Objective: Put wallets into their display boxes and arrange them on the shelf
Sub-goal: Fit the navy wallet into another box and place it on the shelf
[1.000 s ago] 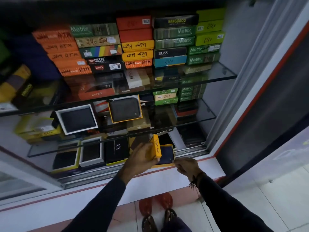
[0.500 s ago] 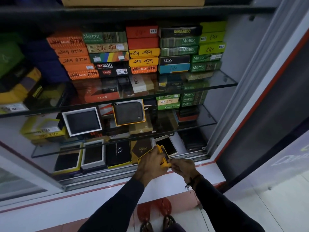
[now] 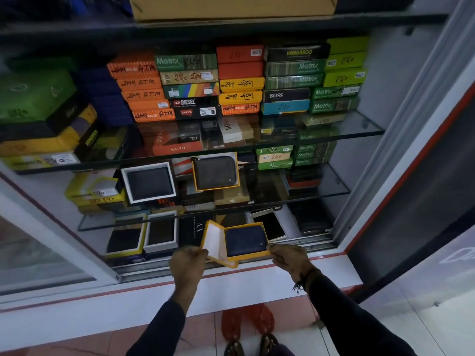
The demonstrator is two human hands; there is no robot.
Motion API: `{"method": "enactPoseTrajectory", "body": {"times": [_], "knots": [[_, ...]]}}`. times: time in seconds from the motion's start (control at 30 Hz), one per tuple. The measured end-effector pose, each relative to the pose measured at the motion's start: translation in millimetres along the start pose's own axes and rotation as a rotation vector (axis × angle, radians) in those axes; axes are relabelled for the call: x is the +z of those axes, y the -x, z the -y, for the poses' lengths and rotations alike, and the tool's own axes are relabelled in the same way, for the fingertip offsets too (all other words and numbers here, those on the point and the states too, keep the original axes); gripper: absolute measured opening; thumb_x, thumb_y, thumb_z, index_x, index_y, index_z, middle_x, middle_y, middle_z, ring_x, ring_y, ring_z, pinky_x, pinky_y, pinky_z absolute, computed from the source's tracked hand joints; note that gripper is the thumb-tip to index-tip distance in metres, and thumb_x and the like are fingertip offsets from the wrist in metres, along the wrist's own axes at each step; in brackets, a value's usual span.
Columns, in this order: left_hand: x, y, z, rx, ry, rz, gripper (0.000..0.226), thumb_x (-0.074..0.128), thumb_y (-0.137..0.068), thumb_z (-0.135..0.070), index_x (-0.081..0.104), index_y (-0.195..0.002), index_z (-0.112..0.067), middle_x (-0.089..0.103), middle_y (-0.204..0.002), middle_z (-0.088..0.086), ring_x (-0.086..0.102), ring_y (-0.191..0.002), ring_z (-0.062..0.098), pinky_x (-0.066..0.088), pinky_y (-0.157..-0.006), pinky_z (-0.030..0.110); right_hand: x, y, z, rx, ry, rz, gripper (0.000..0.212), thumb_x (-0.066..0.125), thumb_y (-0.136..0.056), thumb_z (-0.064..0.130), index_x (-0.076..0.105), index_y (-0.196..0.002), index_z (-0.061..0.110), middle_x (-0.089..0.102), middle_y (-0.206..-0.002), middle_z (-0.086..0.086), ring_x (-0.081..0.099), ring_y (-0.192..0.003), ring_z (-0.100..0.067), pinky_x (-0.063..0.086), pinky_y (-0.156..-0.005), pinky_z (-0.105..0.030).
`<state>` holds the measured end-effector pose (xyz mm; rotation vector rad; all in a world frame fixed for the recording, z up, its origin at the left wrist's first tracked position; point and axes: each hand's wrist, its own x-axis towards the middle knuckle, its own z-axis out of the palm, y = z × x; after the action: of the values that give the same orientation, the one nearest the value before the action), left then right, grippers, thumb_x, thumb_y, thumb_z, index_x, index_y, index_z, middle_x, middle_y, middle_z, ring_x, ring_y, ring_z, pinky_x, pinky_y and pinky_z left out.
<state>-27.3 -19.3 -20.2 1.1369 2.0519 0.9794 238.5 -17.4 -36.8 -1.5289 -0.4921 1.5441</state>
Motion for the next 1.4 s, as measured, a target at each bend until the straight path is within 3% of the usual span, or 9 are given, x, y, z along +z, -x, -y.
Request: {"method": "enactPoseTrajectory", "body": {"times": [0.13, 0.23, 0.37, 0.47, 0.6, 0.73, 0.93, 1.1, 1.4], "knots": [[-5.1, -13.1, 20.4, -0.379, 0.121, 0.053, 0.02, 0.082, -0.065, -0.016, 0.071, -0.072, 0.0, 0.074, -0.08, 0.019, 0.069, -0.076, 0.034, 0.053, -0.064, 0.037, 21.1, 2.7, -2.3, -0.047, 0.134, 0.002, 0.022, 0.083, -0.074, 0.01, 0.078, -0.089, -0.005, 0.074, -0.09, -0.023, 0.069, -0.083, -0.031, 0.059, -0.079, -0.039], [0.9, -16.3, 24.8, -0.398, 0.152, 0.139, 0.02, 0.087, -0.061, -0.015, 0.074, -0.066, 0.0, 0.076, -0.07, 0.019, 0.072, -0.068, 0.031, 0.063, -0.071, 0.044, 38.1, 1.5, -7.0, -0.111, 0.245, -0.059, 0.015, 0.083, -0.07, 0.003, 0.076, -0.079, -0.008, 0.072, -0.08, -0.027, 0.065, -0.075, -0.03, 0.047, -0.057, -0.028], [13.6, -15.1, 26.5, -0.386, 0.161, 0.202, 0.02, 0.086, -0.071, -0.009, 0.072, -0.058, -0.004, 0.074, -0.06, 0.015, 0.074, -0.063, 0.03, 0.065, -0.071, 0.038, 57.2, -1.6, -12.9, -0.174, 0.549, -0.136, 0.025, 0.083, -0.07, 0.01, 0.076, -0.081, -0.011, 0.074, -0.081, -0.027, 0.064, -0.073, -0.027, 0.053, -0.068, -0.036], [16.7, -14.8, 25.8, -0.364, 0.18, 0.247, 0.016, 0.086, -0.075, -0.013, 0.073, -0.068, -0.006, 0.072, -0.063, 0.007, 0.07, -0.062, 0.023, 0.058, -0.055, 0.027, 63.2, -1.9, -13.8, -0.241, 0.822, -0.146, 0.021, 0.084, -0.073, 0.023, 0.082, -0.086, 0.007, 0.079, -0.087, -0.009, 0.07, -0.081, -0.016, 0.053, -0.073, -0.022], [13.4, -16.4, 27.2, -0.159, 0.116, 0.32, 0.011, 0.083, -0.076, -0.006, 0.077, -0.085, -0.007, 0.078, -0.084, 0.008, 0.074, -0.081, 0.025, 0.064, -0.073, 0.037, 67.5, -0.2, -11.6, -0.349, 1.052, -0.136, 0.022, 0.071, -0.083, 0.035, 0.08, -0.083, 0.015, 0.075, -0.082, 0.001, 0.065, -0.074, -0.013, 0.038, -0.054, -0.011], [14.8, -19.5, 23.2, 0.122, 0.016, 0.544, 0.059, 0.085, -0.069, 0.005, 0.065, -0.122, -0.013, 0.074, -0.108, 0.001, 0.07, -0.095, 0.013, 0.057, -0.071, 0.017, 72.4, -6.7, -6.1, -0.383, 1.164, -0.058, 0.023, 0.06, -0.088, 0.031, 0.074, -0.092, 0.014, 0.076, -0.094, -0.005, 0.068, -0.081, -0.019, 0.054, -0.071, -0.024], [27.5, -25.0, 23.9, 0.273, -0.206, 0.49, 0.057, 0.087, -0.07, -0.009, 0.059, -0.118, -0.022, 0.071, -0.101, -0.006, 0.071, -0.09, 0.015, 0.059, -0.072, 0.02, 83.7, -8.0, -18.8, -0.513, 1.42, -0.056, 0.034, 0.057, -0.086, 0.036, 0.063, -0.112, 0.015, 0.062, -0.107, -0.006, 0.063, -0.097, -0.023, 0.053, -0.077, -0.031], [33.2, -26.7, 28.3, 0.287, -0.196, 0.471, 0.063, 0.089, -0.069, -0.013, 0.056, -0.122, -0.027, 0.06, -0.091, -0.021, 0.067, -0.082, 0.006, 0.045, -0.052, 0.001, 92.6, -11.4, -24.6, -0.404, 1.192, -0.084, 0.015, 0.064, -0.08, 0.025, 0.068, -0.09, 0.014, 0.067, -0.088, -0.005, 0.063, -0.079, -0.02, 0.05, -0.065, -0.024], [32.9, -38.4, 42.4, 0.265, -0.207, 0.541, 0.076, 0.091, -0.061, -0.008, 0.054, -0.127, -0.02, 0.072, -0.113, -0.003, 0.07, -0.103, 0.018, 0.052, -0.068, 0.012, 106.5, -27.5, -14.4, -0.168, 0.588, -0.22, 0.029, 0.091, -0.061, 0.033, 0.07, -0.073, 0.017, 0.063, -0.064, 0.012, 0.058, -0.066, 0.001, 0.039, -0.055, -0.014]]}}
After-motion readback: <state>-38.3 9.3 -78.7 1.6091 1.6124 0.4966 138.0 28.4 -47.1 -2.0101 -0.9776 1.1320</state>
